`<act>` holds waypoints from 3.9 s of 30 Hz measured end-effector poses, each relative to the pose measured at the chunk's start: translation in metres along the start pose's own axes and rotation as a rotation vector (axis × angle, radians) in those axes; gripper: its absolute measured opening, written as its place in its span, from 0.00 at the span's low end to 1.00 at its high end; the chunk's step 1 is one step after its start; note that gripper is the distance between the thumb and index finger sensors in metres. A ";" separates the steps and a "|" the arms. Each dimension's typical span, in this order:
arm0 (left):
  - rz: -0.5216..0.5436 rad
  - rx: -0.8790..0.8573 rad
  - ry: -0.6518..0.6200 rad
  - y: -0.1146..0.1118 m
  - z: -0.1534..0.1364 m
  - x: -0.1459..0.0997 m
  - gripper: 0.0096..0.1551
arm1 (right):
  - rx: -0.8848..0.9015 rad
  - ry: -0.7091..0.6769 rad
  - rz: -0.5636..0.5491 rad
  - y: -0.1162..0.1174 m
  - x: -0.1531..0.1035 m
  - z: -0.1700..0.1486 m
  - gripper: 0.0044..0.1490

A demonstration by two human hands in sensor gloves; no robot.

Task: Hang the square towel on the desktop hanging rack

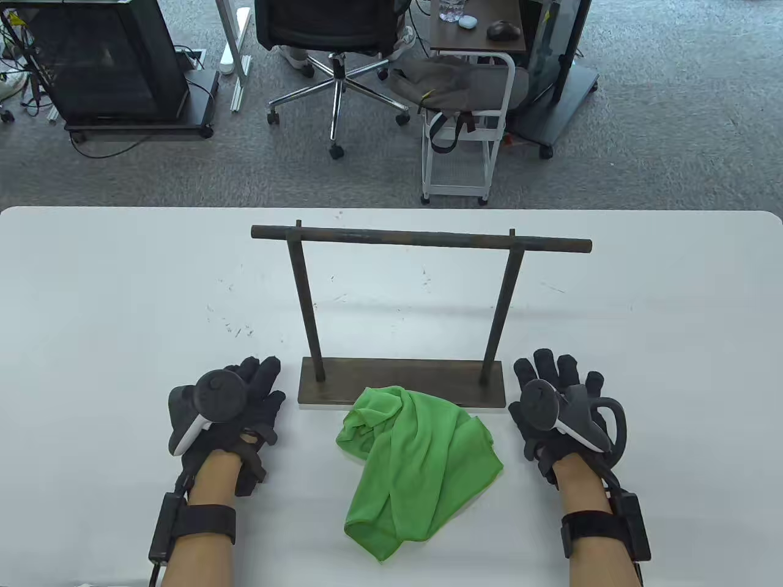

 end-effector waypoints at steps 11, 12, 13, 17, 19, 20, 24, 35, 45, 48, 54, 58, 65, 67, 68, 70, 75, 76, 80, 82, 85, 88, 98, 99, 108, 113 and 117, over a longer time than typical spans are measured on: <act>-0.050 -0.010 0.014 -0.009 0.003 0.004 0.36 | 0.020 -0.025 0.060 0.006 0.000 0.001 0.44; -0.053 -0.012 0.018 -0.009 0.002 0.004 0.36 | 0.022 -0.026 0.062 0.006 0.000 0.001 0.44; -0.052 -0.013 0.020 -0.009 0.002 0.004 0.36 | 0.019 -0.027 0.063 0.005 0.000 0.002 0.44; -0.050 -0.027 0.019 -0.009 0.001 0.003 0.36 | 0.033 -0.037 0.058 0.004 -0.001 0.003 0.44; -0.057 -0.025 0.022 -0.009 0.002 0.003 0.36 | 0.031 -0.039 0.060 0.004 0.000 0.003 0.44; -0.055 -0.019 0.019 -0.009 0.003 0.003 0.36 | 0.029 -0.040 0.061 0.004 0.000 0.004 0.44; -0.050 -0.017 0.013 -0.008 0.004 0.003 0.36 | 0.031 -0.046 0.055 0.004 0.000 0.004 0.44; -0.054 -0.021 0.014 -0.009 0.004 0.002 0.36 | 0.040 -0.137 -0.037 -0.017 -0.013 0.018 0.43; -0.065 -0.043 0.025 -0.008 0.002 -0.001 0.36 | 0.066 -0.558 -0.249 -0.069 -0.039 0.096 0.31; -0.064 -0.043 0.029 -0.008 0.002 -0.001 0.36 | 0.097 -0.742 -0.161 -0.064 -0.045 0.129 0.39; -0.085 -0.002 0.053 -0.009 -0.003 0.003 0.36 | -0.103 -0.900 0.020 -0.046 -0.057 0.166 0.60; -0.091 -0.014 0.043 -0.009 -0.002 0.002 0.36 | -0.191 -0.886 0.090 -0.033 -0.056 0.172 0.57; -0.098 -0.040 0.033 -0.011 0.000 0.002 0.36 | -0.046 -0.864 -0.111 -0.039 -0.053 0.167 0.30; -0.100 -0.039 0.036 -0.010 0.001 0.002 0.36 | -0.006 -0.858 -0.152 -0.043 -0.053 0.163 0.28; -0.098 -0.038 0.035 -0.010 0.001 0.002 0.36 | 0.013 -0.853 -0.173 -0.045 -0.053 0.161 0.27; -0.095 -0.044 0.031 -0.009 0.001 0.001 0.36 | 0.105 -0.817 -0.253 -0.056 -0.052 0.150 0.26; -0.107 -0.065 0.029 -0.011 0.002 0.001 0.36 | 0.256 -0.696 -0.415 -0.079 -0.051 0.124 0.25; -0.107 -0.065 0.028 -0.011 0.002 0.002 0.36 | 0.284 -0.680 -0.431 -0.082 -0.051 0.120 0.25; -0.099 -0.091 0.019 -0.010 0.004 0.000 0.36 | 0.436 -0.605 -0.504 -0.097 -0.052 0.104 0.25; -0.102 -0.100 0.020 -0.011 0.003 0.000 0.36 | 0.506 -0.568 -0.534 -0.103 -0.051 0.098 0.25; -0.102 -0.094 0.023 -0.009 0.004 0.001 0.36 | 0.564 -0.528 -0.561 -0.118 -0.053 0.091 0.25; -0.102 -0.103 0.016 -0.009 0.005 -0.001 0.36 | 0.614 -0.478 -0.582 -0.138 -0.056 0.083 0.24; -0.118 -0.134 -0.001 -0.012 0.007 0.000 0.35 | 0.522 -0.454 -0.733 -0.219 -0.066 0.076 0.25; -0.122 -0.136 -0.001 -0.012 0.007 0.000 0.35 | 0.509 -0.445 -0.738 -0.230 -0.066 0.074 0.25; -0.146 -0.140 -0.024 -0.018 0.015 -0.003 0.35 | 0.577 -0.336 -0.784 -0.301 -0.066 0.050 0.24; -0.148 -0.151 -0.034 -0.019 0.017 -0.001 0.35 | 0.686 -0.257 -0.782 -0.332 -0.064 0.033 0.25; -0.148 -0.149 -0.028 -0.017 0.016 -0.001 0.35 | 0.816 -0.195 -0.774 -0.352 -0.060 0.022 0.25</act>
Point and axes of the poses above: the tracker on the back of each hand, its own z axis roughly to the thumb side, its own x axis roughly from the wrist to the fingertips, y = z × x, the point moved 3 cm from there along x, roughly from the wrist to the fingertips, and after that the axes turned 13 degrees about -x, right-handed, at the moved point
